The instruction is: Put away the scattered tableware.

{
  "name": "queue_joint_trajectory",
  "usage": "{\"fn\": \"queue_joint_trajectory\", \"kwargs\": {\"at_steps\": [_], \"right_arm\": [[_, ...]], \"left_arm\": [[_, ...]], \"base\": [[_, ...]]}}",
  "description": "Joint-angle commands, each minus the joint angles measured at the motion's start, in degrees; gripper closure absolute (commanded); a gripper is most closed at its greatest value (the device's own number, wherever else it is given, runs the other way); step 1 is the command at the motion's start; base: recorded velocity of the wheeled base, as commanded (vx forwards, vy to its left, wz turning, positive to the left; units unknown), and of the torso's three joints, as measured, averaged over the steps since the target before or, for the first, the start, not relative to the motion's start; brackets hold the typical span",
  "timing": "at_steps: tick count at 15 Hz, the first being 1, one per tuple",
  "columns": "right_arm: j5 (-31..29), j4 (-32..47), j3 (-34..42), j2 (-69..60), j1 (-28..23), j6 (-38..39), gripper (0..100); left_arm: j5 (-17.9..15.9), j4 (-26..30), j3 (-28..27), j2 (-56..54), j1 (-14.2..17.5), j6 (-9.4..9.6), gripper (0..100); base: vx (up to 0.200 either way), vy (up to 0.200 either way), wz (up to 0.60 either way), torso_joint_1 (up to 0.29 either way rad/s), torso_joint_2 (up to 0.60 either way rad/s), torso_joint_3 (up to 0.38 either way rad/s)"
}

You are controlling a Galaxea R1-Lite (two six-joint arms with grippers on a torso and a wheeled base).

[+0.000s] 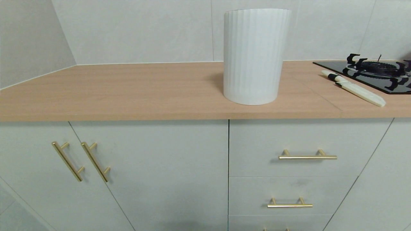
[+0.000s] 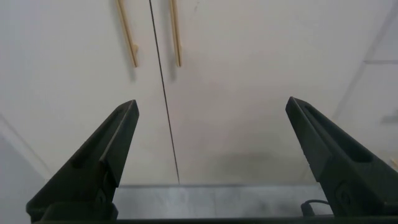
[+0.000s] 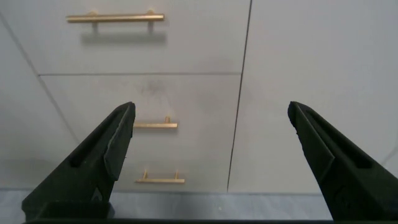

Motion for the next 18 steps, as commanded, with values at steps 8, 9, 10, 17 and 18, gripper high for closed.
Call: {"fn": "queue_joint_trajectory", "kwargs": {"at_steps": [8,9,10,17,18], "right_arm": [[0.0,0.0,0.0,0.1,0.0,0.0,0],[0.0,0.0,0.0,0.1,0.0,0.0,0],[0.0,0.0,0.0,0.1,0.0,0.0,0],[0.0,0.0,0.0,0.1,0.0,-0.1,0],[0.0,0.0,0.0,0.1,0.0,-0.1,0]], "left_arm": [[0.0,0.0,0.0,0.0,0.0,-0.01,0],[0.0,0.0,0.0,0.0,0.0,-0.01,0],[0.0,0.0,0.0,0.0,0.0,0.08,0],[0.0,0.0,0.0,0.0,0.0,-0.01,0],[0.0,0.0,0.0,0.0,0.0,-0.01,0]], "base": [[0.0,0.0,0.0,0.0,0.0,0.0],[0.0,0.0,0.0,0.0,0.0,0.0],[0.0,-0.2,0.0,0.007,0.0,0.012],[0.0,-0.2,0.0,0.003,0.0,0.004],[0.0,0.0,0.0,0.0,0.0,0.0]]}}
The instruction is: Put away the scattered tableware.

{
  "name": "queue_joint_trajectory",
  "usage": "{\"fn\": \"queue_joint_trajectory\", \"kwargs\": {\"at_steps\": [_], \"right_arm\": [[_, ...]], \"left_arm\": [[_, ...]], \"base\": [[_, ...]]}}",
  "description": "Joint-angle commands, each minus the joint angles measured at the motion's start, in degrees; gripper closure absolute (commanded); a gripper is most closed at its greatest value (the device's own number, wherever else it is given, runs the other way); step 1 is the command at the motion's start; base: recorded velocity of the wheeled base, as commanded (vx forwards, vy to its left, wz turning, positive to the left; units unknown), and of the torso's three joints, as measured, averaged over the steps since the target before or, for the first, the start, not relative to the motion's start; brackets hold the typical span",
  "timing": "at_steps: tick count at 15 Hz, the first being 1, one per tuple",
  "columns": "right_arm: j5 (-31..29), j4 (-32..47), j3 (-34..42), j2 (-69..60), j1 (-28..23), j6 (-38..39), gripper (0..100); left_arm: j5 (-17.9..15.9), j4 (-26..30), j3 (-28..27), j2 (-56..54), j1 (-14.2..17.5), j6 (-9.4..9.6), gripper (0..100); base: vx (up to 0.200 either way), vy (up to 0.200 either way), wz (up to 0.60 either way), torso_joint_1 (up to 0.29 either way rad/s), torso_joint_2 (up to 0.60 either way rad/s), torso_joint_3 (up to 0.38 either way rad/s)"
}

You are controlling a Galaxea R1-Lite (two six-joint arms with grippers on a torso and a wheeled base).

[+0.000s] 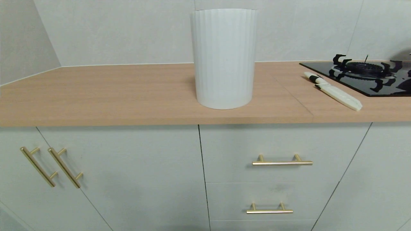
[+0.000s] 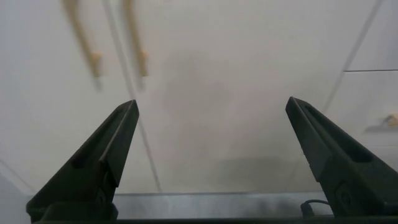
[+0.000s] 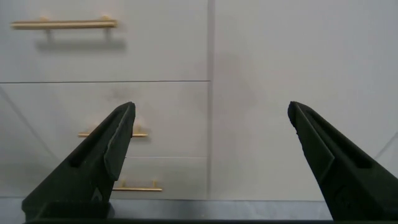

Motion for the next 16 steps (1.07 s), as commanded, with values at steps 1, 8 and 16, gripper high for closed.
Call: {"fn": "queue_joint_trajectory", "kwargs": {"at_steps": [1,8,16], "right_arm": [[0.0,0.0,0.0,0.1,0.0,0.0,0],[0.0,0.0,0.0,0.1,0.0,0.0,0],[0.2,0.0,0.0,0.1,0.0,-0.1,0]], "left_arm": [[0.0,0.0,0.0,0.0,0.0,-0.01,0],[0.1,0.0,0.0,0.0,0.0,-0.18,0],[0.1,0.0,0.0,0.0,0.0,-0.09,0]], "base": [[0.0,0.0,0.0,0.0,0.0,0.0],[0.086,0.0,0.0,-0.001,0.0,0.001],[0.0,0.0,0.0,0.002,-0.01,-0.005]]}}
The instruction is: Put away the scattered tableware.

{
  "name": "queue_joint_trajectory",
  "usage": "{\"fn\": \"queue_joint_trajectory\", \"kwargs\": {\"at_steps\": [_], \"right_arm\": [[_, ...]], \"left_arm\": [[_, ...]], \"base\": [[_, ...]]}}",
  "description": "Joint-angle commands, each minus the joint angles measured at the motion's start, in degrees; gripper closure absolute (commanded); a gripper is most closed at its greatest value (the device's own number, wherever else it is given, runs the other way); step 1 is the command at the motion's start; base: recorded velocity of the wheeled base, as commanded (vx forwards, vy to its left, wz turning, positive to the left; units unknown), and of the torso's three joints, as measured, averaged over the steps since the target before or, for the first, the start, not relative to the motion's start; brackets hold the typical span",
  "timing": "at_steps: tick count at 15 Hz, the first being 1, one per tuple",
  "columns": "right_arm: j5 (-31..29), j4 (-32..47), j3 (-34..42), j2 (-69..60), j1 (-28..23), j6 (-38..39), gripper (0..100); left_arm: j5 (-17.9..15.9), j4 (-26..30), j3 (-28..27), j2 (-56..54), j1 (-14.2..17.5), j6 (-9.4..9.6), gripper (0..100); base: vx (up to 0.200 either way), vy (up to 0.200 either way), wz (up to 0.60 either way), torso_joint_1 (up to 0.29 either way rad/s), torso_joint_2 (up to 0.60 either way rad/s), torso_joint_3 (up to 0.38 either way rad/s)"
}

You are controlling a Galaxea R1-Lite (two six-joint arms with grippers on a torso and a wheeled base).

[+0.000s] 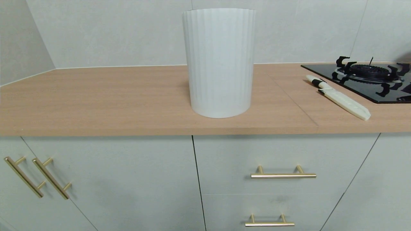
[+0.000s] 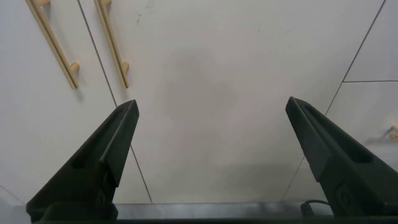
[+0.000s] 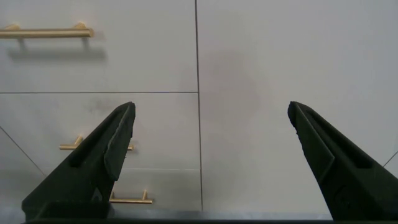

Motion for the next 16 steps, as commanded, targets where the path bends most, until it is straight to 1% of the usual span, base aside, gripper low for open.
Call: {"fn": "queue_joint_trajectory", "kwargs": {"at_steps": [1,4,9,16], "right_arm": [[0.1,0.0,0.0,0.1,0.0,0.0,0],[0.1,0.0,0.0,0.1,0.0,0.0,0],[0.1,0.0,0.0,0.1,0.0,0.0,0],[0.1,0.0,0.0,0.1,0.0,0.0,0]], "left_arm": [[0.0,0.0,0.0,0.0,0.0,-0.01,0],[0.0,0.0,0.0,0.0,0.0,-0.01,0],[0.0,0.0,0.0,0.0,0.0,-0.01,0],[0.0,0.0,0.0,0.0,0.0,-0.01,0]], "base": [[0.0,0.0,0.0,0.027,-0.22,-0.198],[0.0,0.0,0.0,0.088,-0.21,-0.292],[0.0,0.0,0.0,0.129,-0.53,-0.31],[0.0,0.0,0.0,0.177,-0.48,-0.293]]}}
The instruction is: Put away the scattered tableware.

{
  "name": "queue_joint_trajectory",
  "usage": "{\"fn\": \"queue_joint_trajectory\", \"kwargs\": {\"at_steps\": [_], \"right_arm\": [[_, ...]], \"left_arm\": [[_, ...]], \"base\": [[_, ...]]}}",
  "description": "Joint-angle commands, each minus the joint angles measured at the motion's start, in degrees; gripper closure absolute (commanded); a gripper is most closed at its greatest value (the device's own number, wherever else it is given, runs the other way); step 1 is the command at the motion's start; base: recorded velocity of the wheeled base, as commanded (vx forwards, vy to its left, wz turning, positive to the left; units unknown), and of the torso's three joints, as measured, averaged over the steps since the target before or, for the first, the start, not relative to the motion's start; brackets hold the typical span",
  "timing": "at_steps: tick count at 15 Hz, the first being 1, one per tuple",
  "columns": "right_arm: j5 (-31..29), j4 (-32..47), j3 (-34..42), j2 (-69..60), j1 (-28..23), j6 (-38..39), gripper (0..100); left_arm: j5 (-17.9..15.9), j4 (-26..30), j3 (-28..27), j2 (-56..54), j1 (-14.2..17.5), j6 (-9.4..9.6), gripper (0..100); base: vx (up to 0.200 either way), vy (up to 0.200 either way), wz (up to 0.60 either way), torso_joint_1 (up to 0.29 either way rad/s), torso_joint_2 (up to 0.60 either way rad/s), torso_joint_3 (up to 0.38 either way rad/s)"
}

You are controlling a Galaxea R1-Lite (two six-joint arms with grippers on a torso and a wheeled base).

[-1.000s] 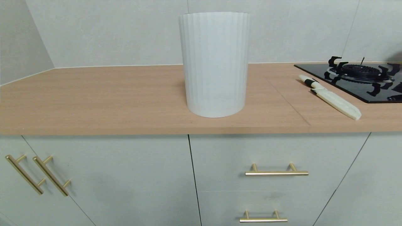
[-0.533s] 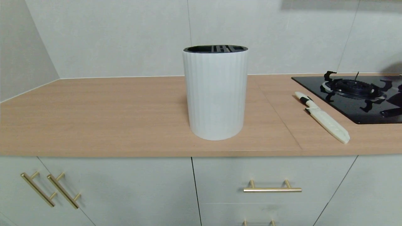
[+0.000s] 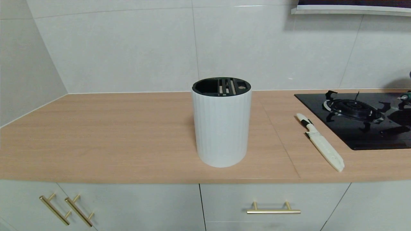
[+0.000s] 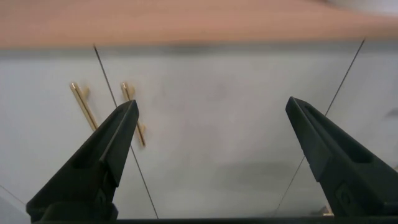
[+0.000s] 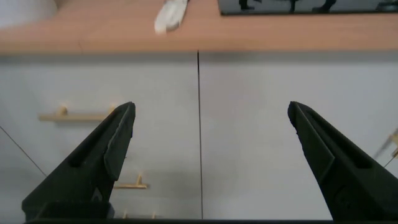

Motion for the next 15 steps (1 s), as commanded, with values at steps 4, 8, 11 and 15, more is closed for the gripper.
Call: {"fn": "queue_joint_trajectory", "kwargs": {"at_steps": [4,8,11,15], "right_arm": [[0.0,0.0,0.0,0.1,0.0,0.0,0],[0.0,0.0,0.0,0.1,0.0,0.0,0],[0.0,0.0,0.0,0.1,0.0,0.0,0],[0.0,0.0,0.0,0.1,0.0,0.0,0]], "left_arm": [[0.0,0.0,-0.1,0.0,0.0,-0.01,0],[0.0,0.0,0.0,0.0,0.0,-0.01,0],[0.0,0.0,0.0,0.0,0.0,-0.01,0],[0.0,0.0,0.0,0.0,0.0,-0.01,0]], "base": [[0.0,0.0,0.0,0.21,-0.49,-0.294],[0.0,0.0,0.0,0.231,-0.52,-0.288],[0.0,0.0,0.0,0.248,-0.54,-0.29],[0.0,0.0,0.0,0.262,-0.58,-0.312]]}}
